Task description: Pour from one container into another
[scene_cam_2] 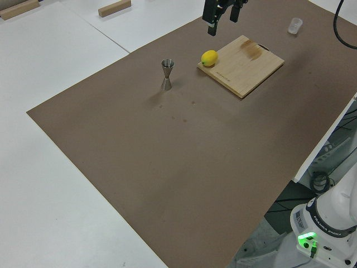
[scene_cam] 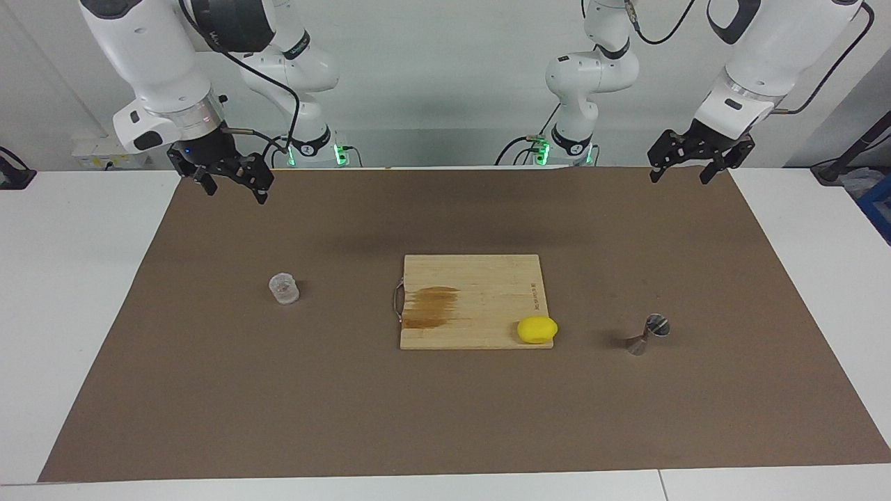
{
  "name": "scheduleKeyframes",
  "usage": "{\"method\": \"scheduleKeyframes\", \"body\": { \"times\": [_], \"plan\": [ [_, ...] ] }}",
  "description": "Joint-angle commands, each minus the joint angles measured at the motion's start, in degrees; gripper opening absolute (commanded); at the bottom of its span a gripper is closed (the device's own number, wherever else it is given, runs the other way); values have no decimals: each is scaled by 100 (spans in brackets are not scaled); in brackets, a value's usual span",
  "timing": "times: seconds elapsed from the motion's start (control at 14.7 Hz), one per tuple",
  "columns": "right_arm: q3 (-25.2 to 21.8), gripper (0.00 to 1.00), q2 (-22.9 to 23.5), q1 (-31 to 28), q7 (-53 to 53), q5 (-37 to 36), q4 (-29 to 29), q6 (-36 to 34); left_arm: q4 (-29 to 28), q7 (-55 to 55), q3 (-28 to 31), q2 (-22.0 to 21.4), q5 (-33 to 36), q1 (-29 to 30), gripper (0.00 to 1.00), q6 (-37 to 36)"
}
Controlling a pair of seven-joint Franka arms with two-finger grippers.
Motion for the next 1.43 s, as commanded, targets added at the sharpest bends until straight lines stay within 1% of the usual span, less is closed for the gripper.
{"method": "scheduleKeyframes", "body": {
  "times": [0.0,0.68,0.95,1.02,1.22,1.36],
  "plan": [
    [43,99,-108,-75,-44,17,-118,22,-13,70,18,-88,-37,-54,100,-102],
    [43,99,-108,-75,-44,17,-118,31,-66,17,9,-106,-45,-159,100,-66],
    [43,99,-99,-75,-44,17,-118,22,-31,8,18,-36,-106,-168,100,-119],
    [43,99,-99,-75,-44,17,-118,22,-22,8,18,43,-150,-203,100,-111],
    [43,99,-108,-75,-44,17,-118,22,65,8,27,473,-168,-203,100,-67],
    [43,99,-108,-75,-44,17,-118,22,292,-18,71,920,-203,-186,100,-67]
  ]
}}
